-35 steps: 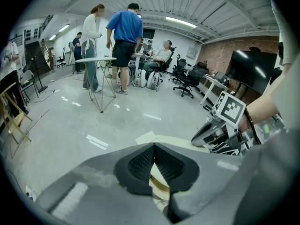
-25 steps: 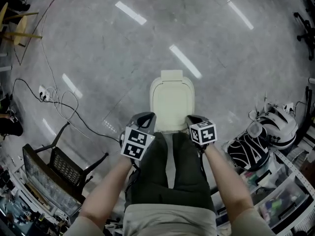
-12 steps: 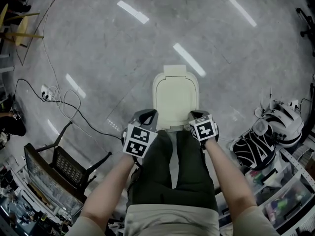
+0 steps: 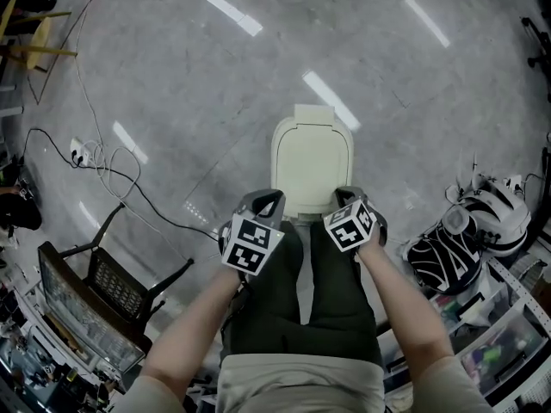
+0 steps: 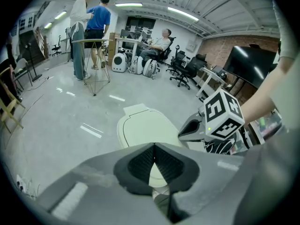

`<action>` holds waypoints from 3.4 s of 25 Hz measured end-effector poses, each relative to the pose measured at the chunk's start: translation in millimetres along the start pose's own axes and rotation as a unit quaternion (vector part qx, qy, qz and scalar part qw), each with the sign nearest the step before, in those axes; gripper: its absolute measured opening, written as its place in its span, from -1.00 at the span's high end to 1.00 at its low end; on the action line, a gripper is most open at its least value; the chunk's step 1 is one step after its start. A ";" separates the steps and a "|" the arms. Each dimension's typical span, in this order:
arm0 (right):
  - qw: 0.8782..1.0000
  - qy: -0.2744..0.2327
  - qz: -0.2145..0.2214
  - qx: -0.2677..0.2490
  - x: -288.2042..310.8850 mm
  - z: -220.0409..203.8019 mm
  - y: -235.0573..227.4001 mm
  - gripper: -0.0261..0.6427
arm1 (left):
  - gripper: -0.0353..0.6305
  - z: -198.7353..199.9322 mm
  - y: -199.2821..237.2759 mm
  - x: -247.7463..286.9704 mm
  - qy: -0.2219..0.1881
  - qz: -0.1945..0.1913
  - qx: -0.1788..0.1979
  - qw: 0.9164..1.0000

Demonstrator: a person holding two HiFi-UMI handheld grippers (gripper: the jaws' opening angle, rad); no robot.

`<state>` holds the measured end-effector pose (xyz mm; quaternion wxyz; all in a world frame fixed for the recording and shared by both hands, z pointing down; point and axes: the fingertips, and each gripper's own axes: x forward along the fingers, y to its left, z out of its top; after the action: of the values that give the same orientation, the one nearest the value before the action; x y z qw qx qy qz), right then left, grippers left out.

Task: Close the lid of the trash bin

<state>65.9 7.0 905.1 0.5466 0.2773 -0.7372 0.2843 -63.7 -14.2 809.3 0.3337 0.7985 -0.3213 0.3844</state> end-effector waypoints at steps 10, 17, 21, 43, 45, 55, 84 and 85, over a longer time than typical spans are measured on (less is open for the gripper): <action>0.975 -0.015 0.011 -0.222 5.5 17.4 35.1 0.91 | 0.88 -19.8 14.0 -3.7 0.007 0.002 -0.016 1.000; 0.977 0.064 0.029 -0.199 11.4 -6.3 21.2 0.91 | 0.88 -33.1 26.6 1.1 0.015 0.007 -0.039 0.999; 0.977 0.089 0.053 -0.186 12.8 -2.8 20.3 0.91 | 0.88 -38.6 31.4 1.3 0.017 0.010 -0.044 0.999; 0.968 0.071 0.063 -0.232 19.5 26.9 28.4 0.90 | 0.88 -44.1 45.5 5.0 0.030 0.003 -0.059 0.998; 0.971 0.066 0.072 -0.217 19.7 28.4 28.0 0.90 | 0.88 -44.4 50.0 4.9 0.031 0.004 -0.060 0.998; 0.992 0.001 0.060 -0.108 -48.5 73.3 9.7 0.91 | 0.88 17.5 53.9 -35.9 0.008 0.014 -0.037 0.999; 0.875 -0.470 -0.119 -0.001 -657.1 249.3 -9.5 0.91 | 0.89 374.4 -85.0 -458.7 -0.334 0.101 0.158 0.924; 0.869 -0.480 -0.123 0.000 -670.9 245.9 -6.2 0.91 | 0.89 381.6 -92.5 -470.6 -0.344 0.100 0.166 0.919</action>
<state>77.7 -109.1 200.1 0.1563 0.4683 -0.8684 0.0470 -74.4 -138.2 209.2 0.0249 0.8891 -0.4262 0.1649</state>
